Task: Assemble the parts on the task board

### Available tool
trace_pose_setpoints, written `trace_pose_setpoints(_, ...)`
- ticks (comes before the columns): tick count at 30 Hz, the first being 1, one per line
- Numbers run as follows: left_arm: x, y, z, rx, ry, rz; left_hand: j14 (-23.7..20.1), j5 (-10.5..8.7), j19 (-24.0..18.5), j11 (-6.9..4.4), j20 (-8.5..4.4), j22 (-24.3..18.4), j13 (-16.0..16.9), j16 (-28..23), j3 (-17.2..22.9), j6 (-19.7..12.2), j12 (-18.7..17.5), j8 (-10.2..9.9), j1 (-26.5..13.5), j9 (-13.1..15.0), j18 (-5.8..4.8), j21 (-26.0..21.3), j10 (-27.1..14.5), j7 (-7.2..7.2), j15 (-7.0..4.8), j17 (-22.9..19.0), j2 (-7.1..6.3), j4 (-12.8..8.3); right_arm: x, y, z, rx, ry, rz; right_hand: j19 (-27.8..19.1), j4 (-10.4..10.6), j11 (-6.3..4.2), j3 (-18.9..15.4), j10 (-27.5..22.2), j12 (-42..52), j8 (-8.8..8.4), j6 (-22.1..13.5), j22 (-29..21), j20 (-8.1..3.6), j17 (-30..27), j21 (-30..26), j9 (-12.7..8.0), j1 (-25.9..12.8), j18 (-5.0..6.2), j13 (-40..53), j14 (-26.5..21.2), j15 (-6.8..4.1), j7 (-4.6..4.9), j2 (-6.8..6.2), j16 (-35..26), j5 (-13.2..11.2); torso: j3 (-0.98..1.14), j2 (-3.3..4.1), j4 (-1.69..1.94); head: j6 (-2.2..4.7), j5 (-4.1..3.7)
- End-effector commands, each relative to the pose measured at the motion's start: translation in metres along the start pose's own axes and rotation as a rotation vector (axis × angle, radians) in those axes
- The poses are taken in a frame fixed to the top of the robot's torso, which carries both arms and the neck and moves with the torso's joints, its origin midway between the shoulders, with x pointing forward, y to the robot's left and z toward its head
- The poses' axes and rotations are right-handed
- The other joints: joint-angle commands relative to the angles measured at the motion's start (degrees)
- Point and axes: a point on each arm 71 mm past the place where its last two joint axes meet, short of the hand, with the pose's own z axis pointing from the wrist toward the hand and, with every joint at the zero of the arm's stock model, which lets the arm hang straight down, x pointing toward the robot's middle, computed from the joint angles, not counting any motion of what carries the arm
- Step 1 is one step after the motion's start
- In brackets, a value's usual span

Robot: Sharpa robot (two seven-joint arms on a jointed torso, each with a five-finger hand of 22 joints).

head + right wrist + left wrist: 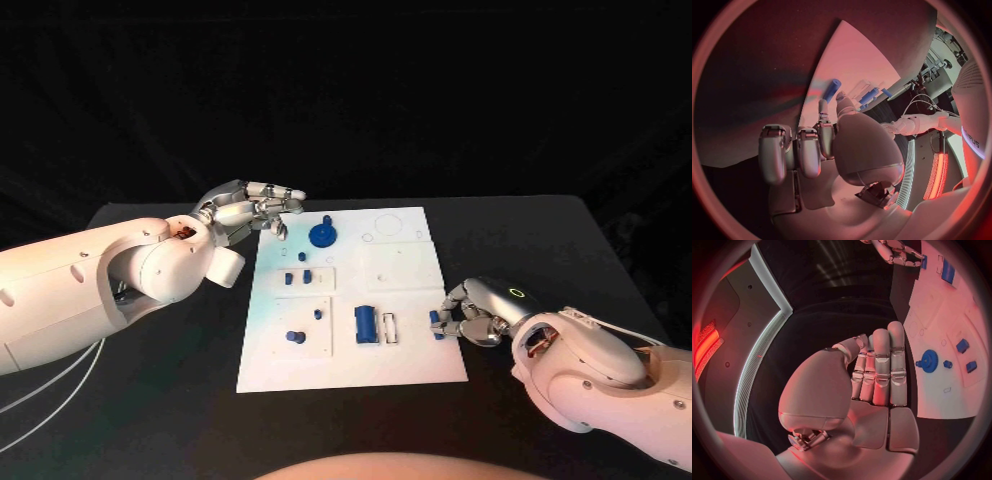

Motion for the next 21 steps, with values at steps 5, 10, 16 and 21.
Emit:
trace_pose_setpoints(5,0.002,-0.001,0.000,0.007,0.021,-0.008,-0.4,-0.02,0.0,0.09,0.16,-0.1,0.1,-0.1,-0.2,-0.4,0.1,0.4,-0.4,0.0,0.78,-0.2,-0.5,-0.10,0.08,-0.1,0.29,-0.1,0.005,0.000,0.002,0.017,0.025,-0.038,4.7,0.4,-0.20,0.1,0.3,-0.3,-0.25,0.6,13.0,0.51,12.5,0.0,0.0,-0.5,-0.53,-2.7,5.5,0.14,-0.13,-0.07,-0.2,0.1,0.03,-0.01,0.00,-0.22,0.10)
trace_pose_setpoints(10,0.002,-0.001,0.000,0.006,0.023,-0.008,-0.4,-0.02,0.0,0.09,0.16,-0.1,0.1,-0.1,-0.2,-0.4,0.1,0.4,-0.4,0.0,0.78,-0.2,-0.5,-0.10,0.08,-0.1,0.29,-0.1,0.010,0.002,0.005,0.019,0.045,-0.053,4.7,0.4,-0.32,0.2,0.3,-0.4,-0.20,0.9,13.0,0.47,12.5,-0.1,0.0,-0.3,-0.50,-2.7,5.5,0.05,-0.29,-0.10,-0.2,0.2,0.07,-0.01,-0.01,-0.28,0.21)
trace_pose_setpoints(16,0.002,-0.001,0.000,0.006,0.023,-0.008,-0.4,-0.02,0.0,0.09,0.16,-0.1,0.1,-0.1,-0.2,-0.4,0.1,0.4,-0.4,0.0,0.78,-0.2,-0.5,-0.10,0.08,-0.1,0.29,-0.1,0.017,0.005,0.008,0.017,0.071,-0.087,4.7,-0.3,-0.52,0.9,0.3,-0.5,-0.49,1.0,13.0,0.33,12.6,0.0,-0.2,0.9,-0.53,-2.7,5.5,-0.15,-0.45,-0.01,-0.1,0.4,0.04,-0.04,-0.05,-0.23,0.32)
trace_pose_setpoints(21,0.002,-0.001,-0.001,0.004,0.024,-0.009,-0.4,-0.02,0.0,0.09,0.16,-0.1,0.1,-0.1,-0.2,-0.4,0.1,0.4,-0.4,0.0,0.78,-0.2,-0.5,-0.10,0.08,-0.1,0.29,-0.1,0.022,0.006,0.009,0.011,0.103,-0.134,4.8,-2.4,-0.77,3.4,0.1,-0.6,-0.96,1.2,13.2,0.06,12.9,0.3,-0.4,4.5,-0.60,-2.7,5.6,-0.41,-0.69,0.40,0.1,1.1,0.02,-0.02,0.03,-0.36,0.32)
